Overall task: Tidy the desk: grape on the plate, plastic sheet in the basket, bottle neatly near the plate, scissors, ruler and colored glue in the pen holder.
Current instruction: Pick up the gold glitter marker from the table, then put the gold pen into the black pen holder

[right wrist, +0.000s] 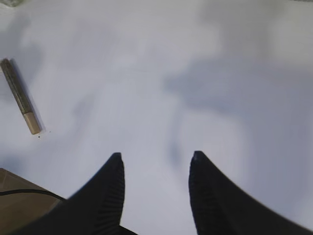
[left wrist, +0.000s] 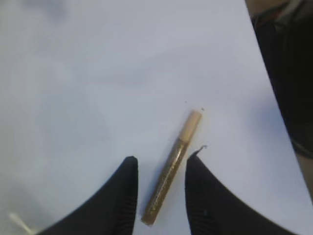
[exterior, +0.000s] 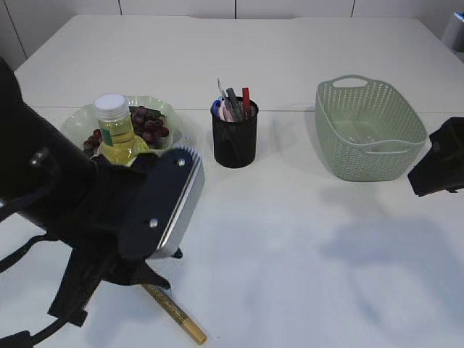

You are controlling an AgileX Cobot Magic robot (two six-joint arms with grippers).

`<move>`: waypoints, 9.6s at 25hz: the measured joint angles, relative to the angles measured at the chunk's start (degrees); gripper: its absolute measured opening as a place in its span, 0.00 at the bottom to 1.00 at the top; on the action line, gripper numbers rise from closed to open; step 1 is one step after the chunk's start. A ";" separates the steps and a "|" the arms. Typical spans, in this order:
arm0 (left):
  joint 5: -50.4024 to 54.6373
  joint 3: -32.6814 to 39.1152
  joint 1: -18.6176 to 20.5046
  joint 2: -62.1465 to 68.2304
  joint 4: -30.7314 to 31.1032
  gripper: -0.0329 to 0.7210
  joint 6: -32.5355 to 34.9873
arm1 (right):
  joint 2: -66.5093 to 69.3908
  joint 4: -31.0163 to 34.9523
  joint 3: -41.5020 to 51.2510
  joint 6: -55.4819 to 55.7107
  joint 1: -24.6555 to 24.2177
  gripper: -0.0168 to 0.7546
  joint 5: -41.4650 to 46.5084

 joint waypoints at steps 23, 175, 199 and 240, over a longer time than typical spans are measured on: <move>-5.54 -0.24 0.00 15.50 15.82 0.61 10.90 | 0.00 2.11 0.00 0.00 0.00 0.48 0.10; -55.24 -35.41 0.00 30.77 -58.01 0.13 10.11 | 0.00 2.24 0.00 -1.09 0.13 0.48 -1.67; -59.63 -42.17 2.02 39.23 -55.88 0.13 -3.18 | 0.00 2.24 0.00 -1.09 0.13 0.48 -1.79; -64.30 -42.26 2.65 46.43 -27.26 0.15 -27.79 | 0.00 2.24 0.00 -1.20 0.13 0.48 -1.79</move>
